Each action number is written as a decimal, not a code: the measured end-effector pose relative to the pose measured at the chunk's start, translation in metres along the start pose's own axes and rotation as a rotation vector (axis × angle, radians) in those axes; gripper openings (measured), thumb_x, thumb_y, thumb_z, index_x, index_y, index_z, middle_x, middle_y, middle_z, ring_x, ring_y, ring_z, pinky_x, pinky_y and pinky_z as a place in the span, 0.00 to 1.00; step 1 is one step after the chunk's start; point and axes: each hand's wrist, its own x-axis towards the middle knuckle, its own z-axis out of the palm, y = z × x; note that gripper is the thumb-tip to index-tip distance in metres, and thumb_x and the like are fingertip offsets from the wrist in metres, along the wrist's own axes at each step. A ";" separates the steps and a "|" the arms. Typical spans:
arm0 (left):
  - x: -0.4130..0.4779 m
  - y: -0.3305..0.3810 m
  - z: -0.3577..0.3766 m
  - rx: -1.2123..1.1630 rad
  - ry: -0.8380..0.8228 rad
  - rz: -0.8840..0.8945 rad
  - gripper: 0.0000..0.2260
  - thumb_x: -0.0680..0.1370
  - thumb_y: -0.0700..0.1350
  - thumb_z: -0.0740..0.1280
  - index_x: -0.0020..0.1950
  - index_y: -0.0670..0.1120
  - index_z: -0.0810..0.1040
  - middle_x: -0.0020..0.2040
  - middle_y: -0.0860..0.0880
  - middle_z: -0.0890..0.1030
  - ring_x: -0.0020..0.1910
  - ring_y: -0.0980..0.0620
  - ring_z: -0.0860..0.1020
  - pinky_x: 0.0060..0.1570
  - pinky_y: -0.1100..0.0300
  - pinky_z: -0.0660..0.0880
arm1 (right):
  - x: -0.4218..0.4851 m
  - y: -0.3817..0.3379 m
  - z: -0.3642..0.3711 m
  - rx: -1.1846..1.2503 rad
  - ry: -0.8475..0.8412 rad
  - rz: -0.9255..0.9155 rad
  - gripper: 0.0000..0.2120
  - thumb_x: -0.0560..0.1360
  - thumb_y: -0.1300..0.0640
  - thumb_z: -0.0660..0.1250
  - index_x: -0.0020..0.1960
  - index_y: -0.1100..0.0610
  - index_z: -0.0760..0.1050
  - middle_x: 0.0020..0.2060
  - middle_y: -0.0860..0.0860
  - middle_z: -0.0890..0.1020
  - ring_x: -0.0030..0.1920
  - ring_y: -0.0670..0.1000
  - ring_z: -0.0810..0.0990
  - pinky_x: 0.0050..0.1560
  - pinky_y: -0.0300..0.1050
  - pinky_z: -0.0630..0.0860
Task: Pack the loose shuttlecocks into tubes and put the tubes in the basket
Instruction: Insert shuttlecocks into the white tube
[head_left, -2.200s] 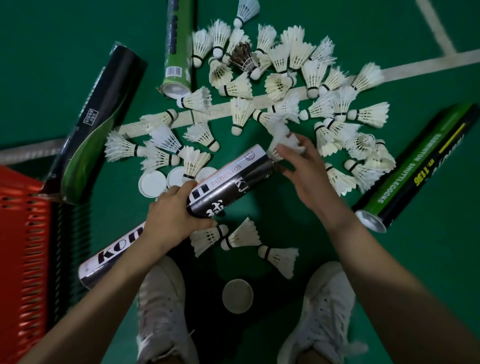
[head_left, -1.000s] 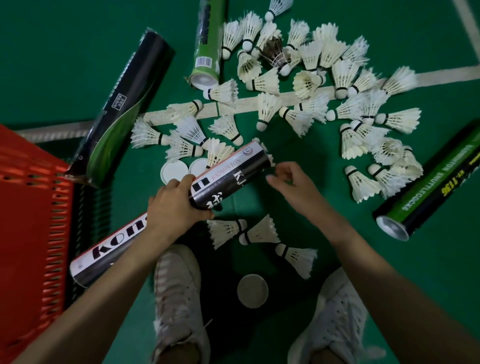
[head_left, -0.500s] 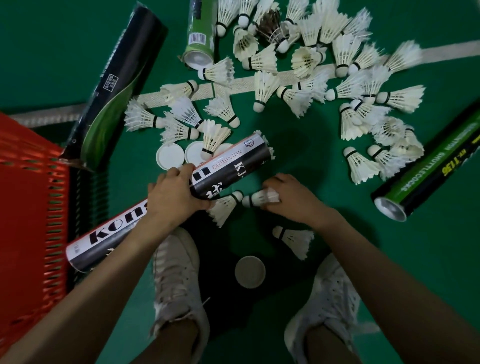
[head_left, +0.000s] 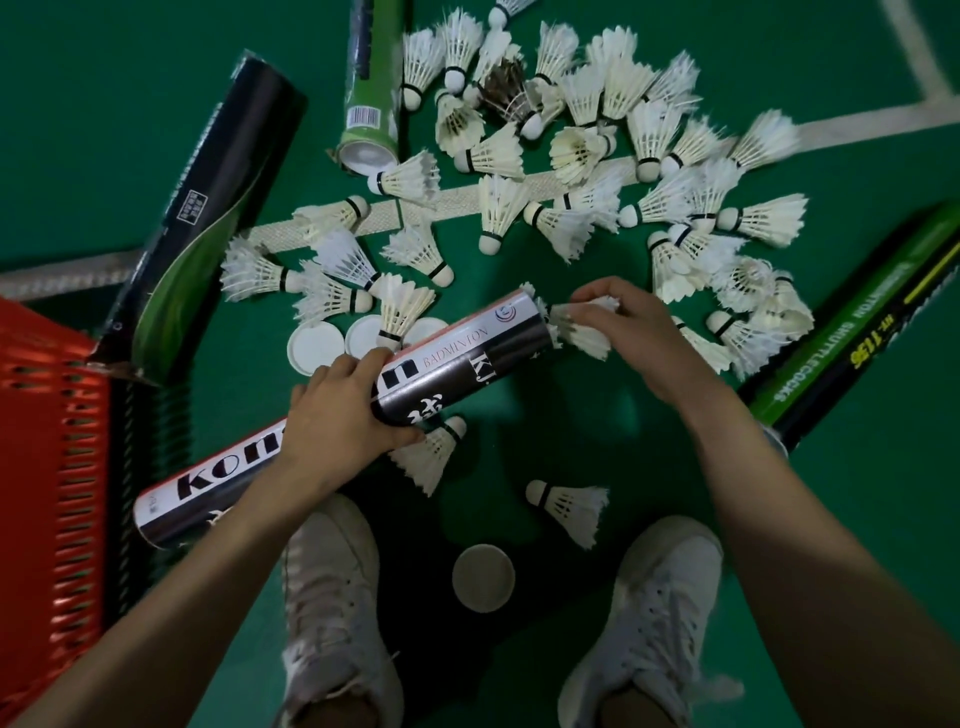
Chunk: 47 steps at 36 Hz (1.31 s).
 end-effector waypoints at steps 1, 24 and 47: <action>0.000 0.001 -0.001 -0.003 0.013 0.011 0.40 0.61 0.62 0.76 0.70 0.53 0.67 0.57 0.44 0.76 0.57 0.41 0.73 0.55 0.50 0.69 | 0.000 -0.005 -0.001 -0.018 -0.043 -0.005 0.02 0.72 0.52 0.71 0.42 0.45 0.78 0.48 0.57 0.81 0.44 0.52 0.77 0.46 0.45 0.72; 0.029 0.035 -0.012 -0.051 0.080 0.104 0.40 0.61 0.60 0.76 0.70 0.53 0.67 0.58 0.46 0.75 0.58 0.42 0.73 0.56 0.51 0.70 | 0.014 -0.045 0.022 0.199 -0.148 -0.018 0.26 0.81 0.40 0.40 0.73 0.46 0.63 0.70 0.47 0.69 0.66 0.45 0.67 0.67 0.45 0.60; 0.041 0.067 0.012 0.129 -0.062 0.129 0.40 0.64 0.65 0.72 0.72 0.55 0.61 0.62 0.46 0.73 0.62 0.43 0.70 0.59 0.49 0.67 | 0.002 0.069 -0.032 -0.747 0.356 0.249 0.21 0.70 0.62 0.68 0.61 0.62 0.65 0.57 0.61 0.75 0.57 0.61 0.74 0.54 0.51 0.70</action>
